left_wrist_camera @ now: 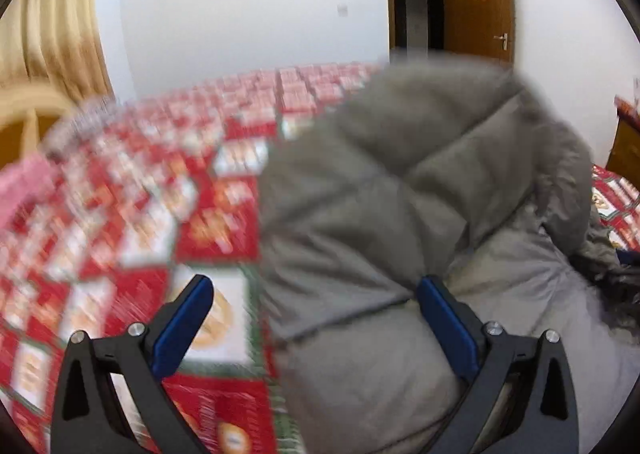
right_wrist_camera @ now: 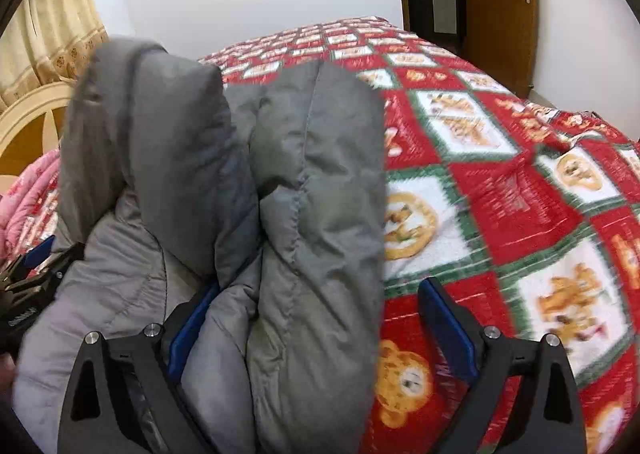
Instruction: Fold large clothes
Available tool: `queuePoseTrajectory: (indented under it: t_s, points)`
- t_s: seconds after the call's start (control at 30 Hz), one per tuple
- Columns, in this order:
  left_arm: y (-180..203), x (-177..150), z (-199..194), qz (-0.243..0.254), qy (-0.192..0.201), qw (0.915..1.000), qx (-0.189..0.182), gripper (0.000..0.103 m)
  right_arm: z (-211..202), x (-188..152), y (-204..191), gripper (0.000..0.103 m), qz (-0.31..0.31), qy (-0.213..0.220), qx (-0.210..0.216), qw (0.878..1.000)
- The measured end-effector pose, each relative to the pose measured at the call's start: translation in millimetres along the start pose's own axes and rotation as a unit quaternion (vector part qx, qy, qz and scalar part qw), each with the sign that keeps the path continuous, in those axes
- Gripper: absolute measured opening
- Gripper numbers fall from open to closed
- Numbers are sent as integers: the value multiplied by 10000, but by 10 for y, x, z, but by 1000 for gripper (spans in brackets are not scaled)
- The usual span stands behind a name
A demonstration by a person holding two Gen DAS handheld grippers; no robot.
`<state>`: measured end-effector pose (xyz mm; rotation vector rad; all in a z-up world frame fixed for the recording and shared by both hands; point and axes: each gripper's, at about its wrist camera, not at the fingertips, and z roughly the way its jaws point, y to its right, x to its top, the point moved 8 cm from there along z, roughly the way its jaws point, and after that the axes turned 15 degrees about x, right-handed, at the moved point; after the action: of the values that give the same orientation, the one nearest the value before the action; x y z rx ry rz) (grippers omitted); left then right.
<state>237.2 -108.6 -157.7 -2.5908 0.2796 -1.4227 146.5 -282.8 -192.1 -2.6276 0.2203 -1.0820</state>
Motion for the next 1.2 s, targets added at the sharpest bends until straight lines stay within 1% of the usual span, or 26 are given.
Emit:
queuePoseTrajectory:
  t_s: [0.03, 0.1, 0.17, 0.2, 0.23, 0.3, 0.33, 0.37, 0.43, 0.47, 0.5, 0.53, 0.57, 0.63, 0.73, 0.87, 1.03, 1.2]
  points:
    - [-33, 101, -89, 91, 244, 9994, 220, 103, -129, 52, -5, 95, -39, 75, -130, 9999]
    - [-63, 251, -179, 131, 435, 9976, 527, 103, -430, 219, -72, 95, -107, 372, -386, 9985]
    - [-115, 357, -156, 15, 332, 9961, 812, 103, -691, 414, -197, 95, -18, 683, -502, 9964]
    - [-134, 386, -116, -27, 169, 9951, 970, 103, -745, 472, -247, 95, -16, 714, -608, 9956]
    - [-137, 405, -79, -95, 26, 9952, 975, 103, -792, 554, -318, 95, -61, 687, -811, 9943]
    - [-137, 410, -28, -199, -151, 9950, 966, 103, -810, 726, -505, 95, -180, 718, -686, 9949]
    - [-129, 417, 3, -234, -248, 9944, 1000, 103, -778, 787, -579, 95, -257, 664, -701, 9950]
    - [-103, 422, 26, -284, -325, 9944, 961, 103, -716, 858, -664, 95, -294, 615, -657, 9955]
    - [-48, 427, 81, -367, -422, 9941, 927, 103, -586, 912, -727, 96, -84, 576, -335, 9977]
    - [-23, 400, 107, -375, -461, 9941, 904, 103, -432, 899, -686, 96, 177, 430, -252, 9986]
    - [28, 365, 149, -325, -522, 9944, 857, 103, -327, 881, -634, 96, 382, 385, -209, 9983]
    - [83, 321, 186, -254, -595, 9942, 862, 103, -159, 825, -533, 96, 601, 291, -291, 9973]
    - [128, 305, 233, -187, -642, 9940, 861, 103, -73, 766, -481, 96, 627, 219, -464, 9967]
    - [240, 268, 294, -12, -655, 9944, 834, 103, 100, 611, -358, 96, 684, 177, -649, 9954]
    - [350, 238, 326, 61, -647, 9946, 806, 103, 229, 480, -218, 96, 860, 195, -628, 9941]
    - [426, 174, 392, 44, -738, 9944, 758, 103, 319, 445, -136, 96, 816, 246, -655, 9942]
    - [468, 116, 482, -15, -856, 9943, 633, 103, 403, 374, -68, 96, 774, 222, -650, 9946]
    - [508, 78, 531, -19, -907, 9940, 608, 103, 487, 345, -37, 96, 741, 140, -655, 9950]
